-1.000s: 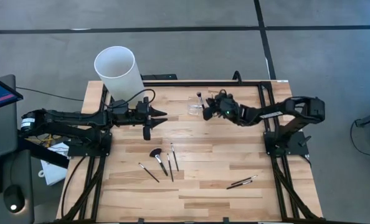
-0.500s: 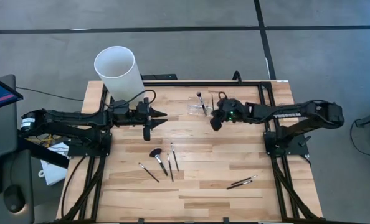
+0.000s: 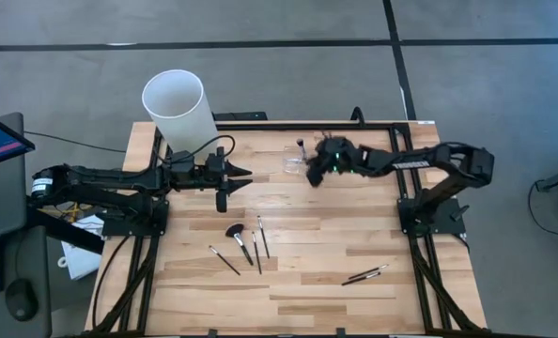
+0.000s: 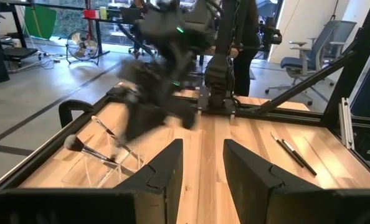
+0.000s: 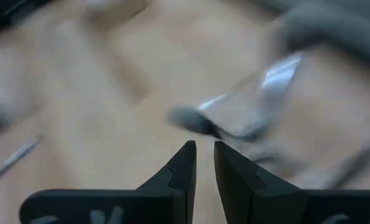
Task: Put items in baskets/containers
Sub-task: Adjust the black blush brush in the transparent organizer
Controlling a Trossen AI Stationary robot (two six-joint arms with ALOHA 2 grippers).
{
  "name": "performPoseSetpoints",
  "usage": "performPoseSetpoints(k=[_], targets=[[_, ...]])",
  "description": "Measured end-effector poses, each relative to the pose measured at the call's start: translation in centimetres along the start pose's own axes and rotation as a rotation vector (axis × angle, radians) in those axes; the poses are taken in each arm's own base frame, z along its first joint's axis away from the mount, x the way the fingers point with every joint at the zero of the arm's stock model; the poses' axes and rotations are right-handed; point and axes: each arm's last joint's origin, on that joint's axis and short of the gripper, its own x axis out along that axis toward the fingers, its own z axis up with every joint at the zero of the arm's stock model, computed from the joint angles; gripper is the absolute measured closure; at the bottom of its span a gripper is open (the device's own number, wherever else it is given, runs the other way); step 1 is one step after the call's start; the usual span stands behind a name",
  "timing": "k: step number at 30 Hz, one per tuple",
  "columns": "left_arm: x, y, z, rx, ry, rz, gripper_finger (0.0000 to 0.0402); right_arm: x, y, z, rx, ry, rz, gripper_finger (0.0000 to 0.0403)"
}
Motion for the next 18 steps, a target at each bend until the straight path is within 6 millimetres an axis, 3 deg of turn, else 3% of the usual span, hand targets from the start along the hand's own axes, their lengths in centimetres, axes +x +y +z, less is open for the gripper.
performPoseSetpoints(k=[8,13,18], targets=[[0.0,0.0,0.0,0.0,0.0,0.0,0.0289,-2.6,0.8,3.6,-0.075,-0.163,0.005,0.0353],[0.0,0.0,0.0,0.0,0.0,0.0,0.0289,-4.1,1.2,3.5,-0.083,-0.129,0.039,0.0353],[0.0,0.0,0.0,0.0,0.001,0.0,0.0289,-4.7,1.5,1.8,-0.034,0.064,0.082,0.0353]])
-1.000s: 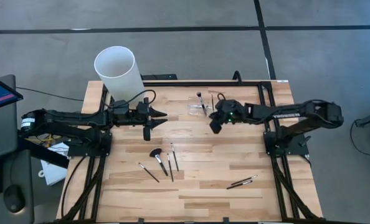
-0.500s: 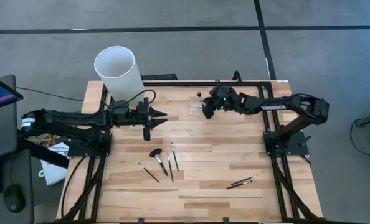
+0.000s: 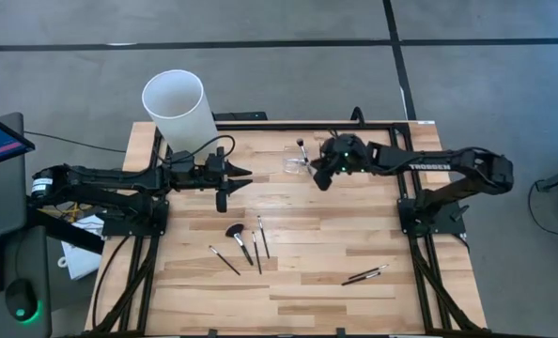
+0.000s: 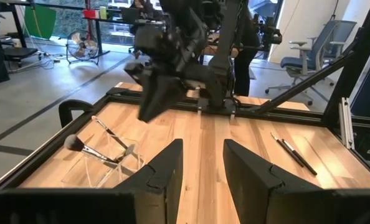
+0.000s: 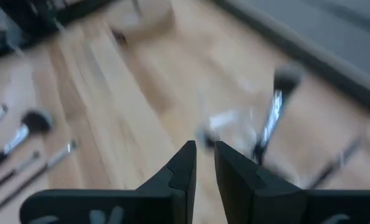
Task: Put items in baskets/containers
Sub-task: Adjust the black blush brush in the transparent organizer
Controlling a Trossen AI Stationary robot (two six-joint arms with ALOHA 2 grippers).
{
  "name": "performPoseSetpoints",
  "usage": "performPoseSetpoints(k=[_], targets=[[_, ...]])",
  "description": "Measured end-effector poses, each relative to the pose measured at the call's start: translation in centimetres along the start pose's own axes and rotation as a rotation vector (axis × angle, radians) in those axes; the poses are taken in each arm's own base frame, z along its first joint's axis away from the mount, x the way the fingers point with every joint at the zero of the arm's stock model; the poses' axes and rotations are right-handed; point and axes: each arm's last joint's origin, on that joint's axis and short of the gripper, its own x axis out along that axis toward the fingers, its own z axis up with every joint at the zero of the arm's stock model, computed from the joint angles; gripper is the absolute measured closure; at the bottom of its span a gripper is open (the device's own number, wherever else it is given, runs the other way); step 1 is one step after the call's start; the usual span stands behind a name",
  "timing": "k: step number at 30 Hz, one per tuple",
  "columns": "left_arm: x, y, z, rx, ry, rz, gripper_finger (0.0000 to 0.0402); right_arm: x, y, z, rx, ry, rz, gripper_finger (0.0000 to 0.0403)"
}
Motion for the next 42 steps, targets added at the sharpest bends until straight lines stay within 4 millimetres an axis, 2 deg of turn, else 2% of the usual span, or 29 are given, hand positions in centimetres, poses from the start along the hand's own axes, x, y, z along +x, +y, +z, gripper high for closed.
performPoseSetpoints(k=[6,12,16,18,20,23,28,35,42], targets=[[0.0,0.0,0.0,0.0,0.0,0.0,0.0289,0.7,0.9,-1.9,-0.009,0.166,0.007,0.0353],[0.0,0.0,0.0,0.0,0.0,0.0,0.0289,3.2,1.5,-2.1,-0.066,0.151,0.136,0.0353],[0.0,0.0,0.0,0.0,0.0,0.0,0.0289,5.0,0.8,-1.8,-0.104,0.095,0.164,0.0353],[0.0,0.0,0.0,0.0,0.0,0.0,0.0289,5.6,-0.2,-1.2,-0.117,0.068,0.094,0.0353],[0.0,0.0,0.0,0.0,0.0,0.0,0.0289,5.8,-1.4,0.1,-0.075,0.012,-0.089,0.0353],[0.0,0.0,0.0,0.0,0.0,0.0,0.0289,4.9,-2.0,1.9,-0.057,-0.088,-0.254,0.0353],[0.0,0.0,-0.1,-0.001,0.007,0.0,0.0289,2.2,-0.1,3.9,-0.124,-0.226,-0.337,0.0353],[0.0,0.0,-0.1,-0.001,0.008,0.0,0.0289,-0.2,1.0,4.0,-0.142,-0.236,-0.306,0.0353],[0.0,0.0,-0.1,-0.004,0.008,0.0,0.0289,-0.5,1.4,3.5,-0.136,-0.18,-0.242,0.0353]])
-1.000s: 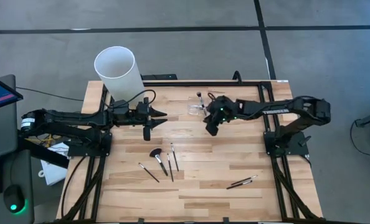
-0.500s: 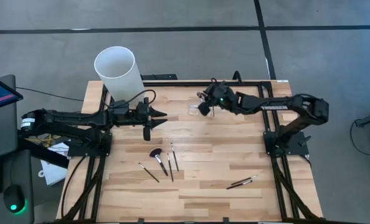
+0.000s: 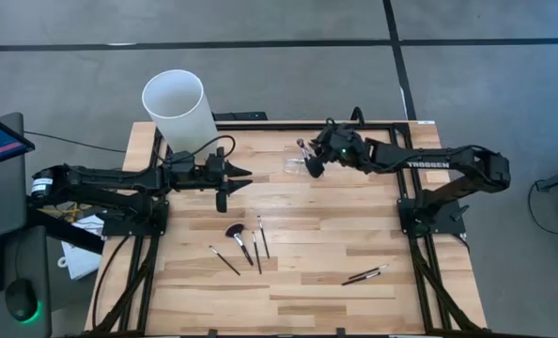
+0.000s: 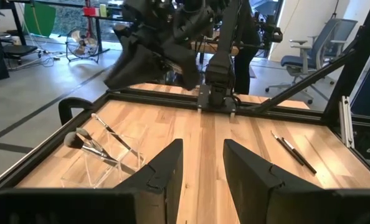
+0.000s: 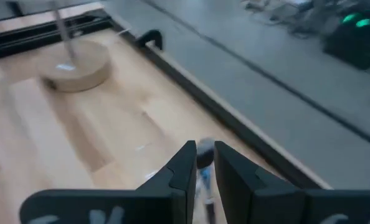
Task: Put items in baskets/containers
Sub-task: Adjust the black blush brush in the transparent organizer
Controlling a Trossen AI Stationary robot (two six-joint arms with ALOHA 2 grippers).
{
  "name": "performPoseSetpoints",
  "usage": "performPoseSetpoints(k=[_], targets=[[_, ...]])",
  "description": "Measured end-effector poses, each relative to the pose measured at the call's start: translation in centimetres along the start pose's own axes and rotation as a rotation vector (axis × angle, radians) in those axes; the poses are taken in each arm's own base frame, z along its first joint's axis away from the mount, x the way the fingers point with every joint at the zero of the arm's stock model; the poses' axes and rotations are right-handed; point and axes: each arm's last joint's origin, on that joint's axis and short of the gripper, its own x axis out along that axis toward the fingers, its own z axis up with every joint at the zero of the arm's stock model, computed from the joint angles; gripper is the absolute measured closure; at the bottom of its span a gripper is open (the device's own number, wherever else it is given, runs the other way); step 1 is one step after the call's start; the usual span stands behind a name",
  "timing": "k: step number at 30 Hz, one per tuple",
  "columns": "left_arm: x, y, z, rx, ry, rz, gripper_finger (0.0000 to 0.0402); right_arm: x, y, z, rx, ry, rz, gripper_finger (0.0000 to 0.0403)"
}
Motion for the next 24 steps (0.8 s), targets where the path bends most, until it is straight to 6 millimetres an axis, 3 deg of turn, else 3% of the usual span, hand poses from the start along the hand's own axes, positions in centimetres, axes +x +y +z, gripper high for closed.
performPoseSetpoints(k=[6,14,24], targets=[[0.0,0.0,0.0,0.0,0.0,0.0,0.0289,1.7,0.3,-1.7,0.006,0.145,0.222,0.0353],[0.0,0.1,0.0,0.003,0.0,0.005,0.0289,5.9,-1.6,-2.7,0.052,0.134,0.211,0.0353],[0.0,0.1,0.0,0.021,-0.001,0.007,0.0289,8.4,-4.4,-2.2,0.107,0.126,0.142,0.0353]])
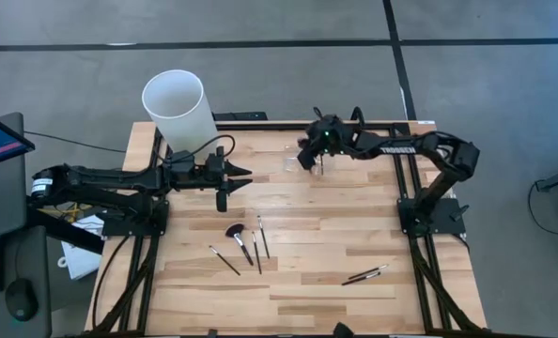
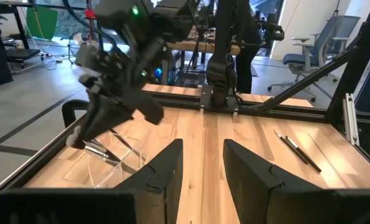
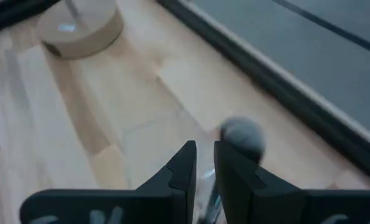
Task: Put items in baskets/containers
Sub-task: Adjust the black blush brush in the transparent organizer, then put the black eyeshadow brush into the transparent organizer
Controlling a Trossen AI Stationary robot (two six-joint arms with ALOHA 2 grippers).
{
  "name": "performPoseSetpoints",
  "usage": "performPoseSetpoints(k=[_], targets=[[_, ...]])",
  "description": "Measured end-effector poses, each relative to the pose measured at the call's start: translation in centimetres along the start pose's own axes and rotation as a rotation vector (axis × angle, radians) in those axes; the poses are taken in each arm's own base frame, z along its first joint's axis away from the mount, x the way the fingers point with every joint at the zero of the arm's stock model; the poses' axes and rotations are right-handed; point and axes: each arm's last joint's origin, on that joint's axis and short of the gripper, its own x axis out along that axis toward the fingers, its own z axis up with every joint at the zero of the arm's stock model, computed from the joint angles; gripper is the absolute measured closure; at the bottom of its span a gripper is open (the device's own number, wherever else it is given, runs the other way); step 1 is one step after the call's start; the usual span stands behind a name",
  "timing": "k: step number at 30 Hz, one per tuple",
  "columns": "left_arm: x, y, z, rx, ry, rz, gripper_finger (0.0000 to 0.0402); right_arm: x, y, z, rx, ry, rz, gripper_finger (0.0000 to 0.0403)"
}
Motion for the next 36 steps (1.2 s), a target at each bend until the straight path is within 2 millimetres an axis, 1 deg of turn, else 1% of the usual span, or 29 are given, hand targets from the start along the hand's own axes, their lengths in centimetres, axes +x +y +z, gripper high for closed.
performPoseSetpoints(k=[3,5,8,14,19,24,32,36], targets=[[0.0,0.0,0.0,0.0,0.0,0.0,0.0289,-0.5,-0.3,1.0,0.004,-0.037,-0.067,0.0353],[0.0,0.0,0.0,0.0,0.0,0.0,0.0289,-1.1,-0.3,1.9,-0.009,-0.075,-0.078,0.0353],[0.0,0.0,0.0,0.0,0.0,0.0,0.0289,-2.2,-0.2,2.7,-0.027,-0.108,-0.088,0.0353],[0.0,0.0,0.0,0.0,0.0,0.0,0.0289,-3.4,-0.1,2.6,-0.031,-0.044,-0.064,0.0353],[0.0,0.0,0.0,0.0,0.0,0.0,0.0289,-3.0,0.6,1.8,-0.01,0.036,0.024,0.0353],[0.0,0.0,0.0,-0.003,-0.002,0.0,0.0289,-2.1,1.1,1.0,-0.035,0.078,0.034,0.0353],[0.0,0.0,0.1,-0.002,-0.015,0.0,0.0289,-0.8,-1.0,0.4,0.004,0.113,-0.02,0.0353],[0.0,0.0,0.2,-0.002,-0.023,0.0,0.0289,-0.9,-1.9,0.5,0.018,0.11,-0.055,0.0353]])
